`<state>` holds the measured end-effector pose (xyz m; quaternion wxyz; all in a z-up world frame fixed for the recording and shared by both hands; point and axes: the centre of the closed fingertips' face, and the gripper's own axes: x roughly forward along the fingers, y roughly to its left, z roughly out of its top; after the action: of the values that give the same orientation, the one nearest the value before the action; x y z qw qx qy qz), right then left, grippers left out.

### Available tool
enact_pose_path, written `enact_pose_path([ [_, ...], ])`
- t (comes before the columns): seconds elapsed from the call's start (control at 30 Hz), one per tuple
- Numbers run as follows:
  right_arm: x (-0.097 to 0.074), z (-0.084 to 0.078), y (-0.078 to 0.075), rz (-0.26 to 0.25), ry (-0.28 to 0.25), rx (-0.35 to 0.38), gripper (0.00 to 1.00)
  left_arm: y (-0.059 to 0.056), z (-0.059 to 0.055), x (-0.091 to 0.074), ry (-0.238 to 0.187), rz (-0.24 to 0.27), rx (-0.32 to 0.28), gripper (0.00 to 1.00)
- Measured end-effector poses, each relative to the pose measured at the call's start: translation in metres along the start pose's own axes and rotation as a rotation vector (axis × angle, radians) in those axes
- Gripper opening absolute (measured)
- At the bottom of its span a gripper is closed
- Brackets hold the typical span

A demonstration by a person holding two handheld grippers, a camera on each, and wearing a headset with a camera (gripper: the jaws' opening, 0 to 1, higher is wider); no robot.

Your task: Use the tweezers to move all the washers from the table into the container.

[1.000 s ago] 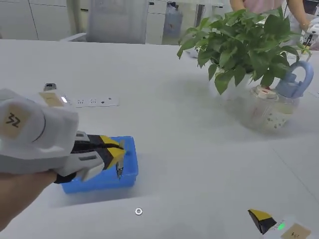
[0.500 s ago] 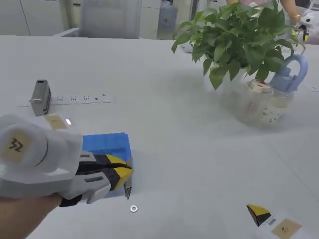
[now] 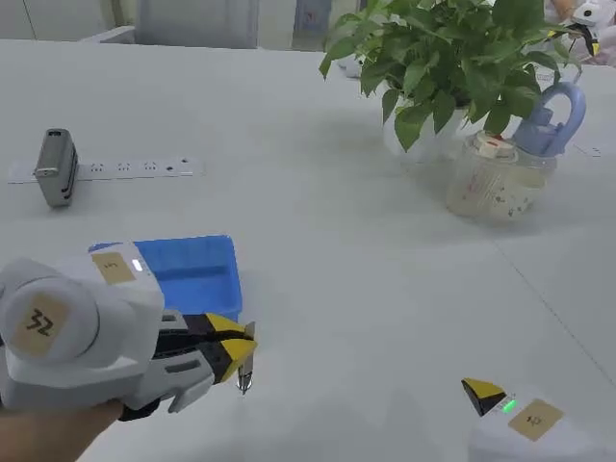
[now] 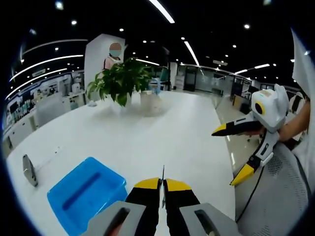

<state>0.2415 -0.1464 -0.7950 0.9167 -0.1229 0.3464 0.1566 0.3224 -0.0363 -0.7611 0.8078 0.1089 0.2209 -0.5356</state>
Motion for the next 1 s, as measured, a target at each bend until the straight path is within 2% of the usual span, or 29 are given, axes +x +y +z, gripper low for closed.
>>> enact_pose_path([
  [0.3, 0.0, -0.0009, -0.0003, -0.002, 0.006, -0.005, 0.89, 0.0018, -0.0006, 0.0014, -0.03, 0.003, -0.016, 0.0],
  [0.63, 0.0004, -0.0026, -0.0008, -0.004, 0.014, -0.007, 0.87, 0.0023, 0.0028, 0.0052, -0.041, 0.009, 0.007, 0.0],
  [0.93, 0.0004, -0.0033, -0.0008, -0.004, 0.017, -0.009, 0.86, 0.0009, -0.0034, 0.0082, -0.018, 0.009, 0.027, 0.0],
  [1.0, 0.0004, -0.0036, -0.0009, -0.005, 0.018, -0.011, 0.85, 0.0012, -0.0033, 0.0084, -0.024, 0.006, 0.026, 0.0],
])
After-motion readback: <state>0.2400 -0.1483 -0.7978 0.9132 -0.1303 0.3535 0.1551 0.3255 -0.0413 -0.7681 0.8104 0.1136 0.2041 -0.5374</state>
